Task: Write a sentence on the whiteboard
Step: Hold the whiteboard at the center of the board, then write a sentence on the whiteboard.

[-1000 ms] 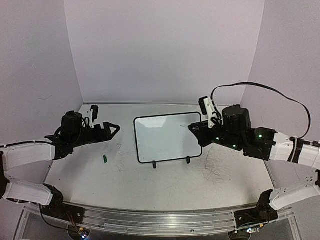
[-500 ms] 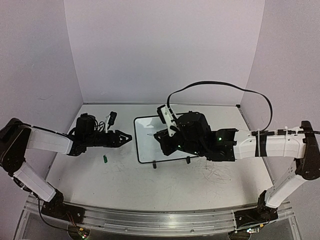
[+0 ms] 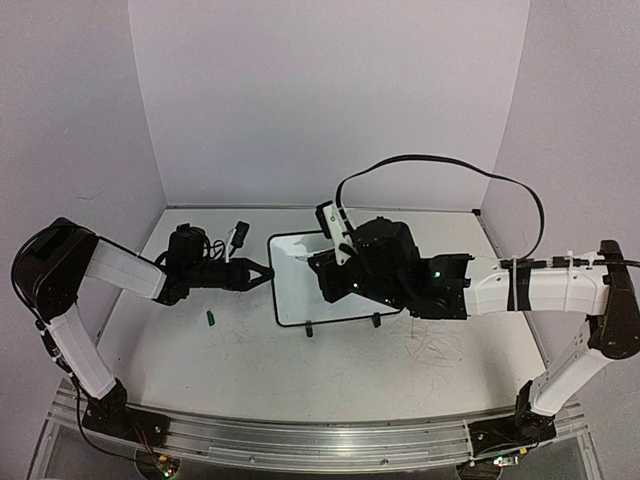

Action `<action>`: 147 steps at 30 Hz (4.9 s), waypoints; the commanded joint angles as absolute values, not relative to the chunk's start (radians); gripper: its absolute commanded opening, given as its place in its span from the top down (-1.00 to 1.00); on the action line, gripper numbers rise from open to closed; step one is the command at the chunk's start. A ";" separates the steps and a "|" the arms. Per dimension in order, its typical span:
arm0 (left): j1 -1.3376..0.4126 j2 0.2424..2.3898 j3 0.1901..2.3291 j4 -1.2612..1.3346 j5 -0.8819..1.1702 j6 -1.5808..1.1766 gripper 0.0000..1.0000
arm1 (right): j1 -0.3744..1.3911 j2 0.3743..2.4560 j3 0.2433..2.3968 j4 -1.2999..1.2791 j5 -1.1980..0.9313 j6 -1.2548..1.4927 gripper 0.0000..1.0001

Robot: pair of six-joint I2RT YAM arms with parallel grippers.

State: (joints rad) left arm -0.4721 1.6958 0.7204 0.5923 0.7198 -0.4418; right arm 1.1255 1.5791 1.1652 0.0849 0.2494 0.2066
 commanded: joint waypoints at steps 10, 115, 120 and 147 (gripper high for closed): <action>-0.506 1.786 0.779 0.772 0.828 -0.412 0.80 | 1.123 1.611 1.226 0.126 0.262 0.206 1.00; -0.553 1.824 0.778 0.773 0.833 -0.368 1.00 | 1.067 1.861 1.377 0.102 0.458 0.266 1.00; -0.554 1.824 0.778 0.773 0.832 -0.368 1.00 | 1.062 1.848 1.365 0.098 0.470 0.273 1.00; -0.555 1.827 0.780 0.774 0.832 -0.365 1.00 | 1.081 1.754 1.266 0.218 0.366 0.202 1.00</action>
